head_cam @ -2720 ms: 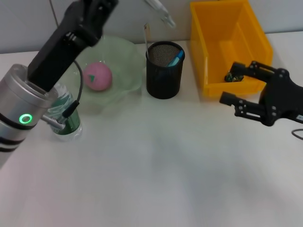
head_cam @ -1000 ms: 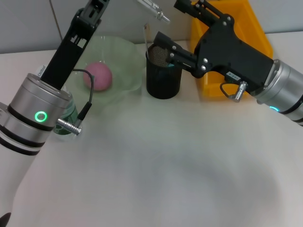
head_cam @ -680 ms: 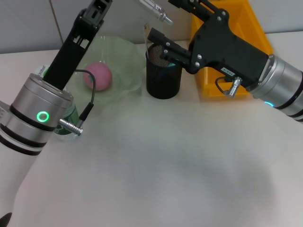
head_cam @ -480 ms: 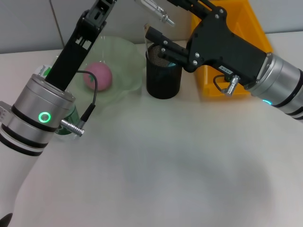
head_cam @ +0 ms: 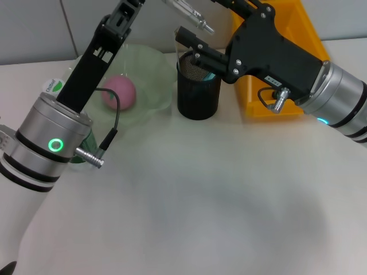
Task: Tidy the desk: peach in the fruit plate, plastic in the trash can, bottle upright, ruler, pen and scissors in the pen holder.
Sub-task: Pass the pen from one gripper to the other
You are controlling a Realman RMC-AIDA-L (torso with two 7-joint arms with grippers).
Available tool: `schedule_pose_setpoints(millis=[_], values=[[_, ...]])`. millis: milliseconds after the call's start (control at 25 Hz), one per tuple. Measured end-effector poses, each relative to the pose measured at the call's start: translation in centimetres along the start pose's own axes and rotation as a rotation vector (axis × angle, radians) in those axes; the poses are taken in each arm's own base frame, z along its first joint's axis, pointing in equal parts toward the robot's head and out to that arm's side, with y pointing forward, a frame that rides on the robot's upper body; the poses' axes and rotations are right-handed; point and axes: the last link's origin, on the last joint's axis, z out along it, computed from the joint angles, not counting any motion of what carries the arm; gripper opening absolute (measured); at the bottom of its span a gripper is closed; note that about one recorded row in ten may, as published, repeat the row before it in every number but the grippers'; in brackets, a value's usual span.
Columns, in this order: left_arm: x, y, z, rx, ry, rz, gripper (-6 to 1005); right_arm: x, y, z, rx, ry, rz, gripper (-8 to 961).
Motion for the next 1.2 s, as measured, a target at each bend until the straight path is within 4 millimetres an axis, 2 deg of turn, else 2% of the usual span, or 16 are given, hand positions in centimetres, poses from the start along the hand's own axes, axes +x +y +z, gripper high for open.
schedule_pose_setpoints(millis=[240,560,920,1200], values=[[-0.14,0.03,0.04,-0.001,-0.005,0.000,140,0.02,0.06,0.03,0.000,0.000,0.001,742],[-0.24,-0.06,-0.05,0.008,-0.008,-0.002,139,0.05,0.17,0.08,-0.001,-0.001,0.004,495],[-0.21,-0.06,-0.04,0.010,-0.002,-0.006,140,0.07,0.22,0.08,0.004,-0.002,0.008,392],[-0.20,-0.06,0.00,0.010,-0.001,-0.005,140,0.12,0.37,0.08,0.002,-0.002,0.013,362]])
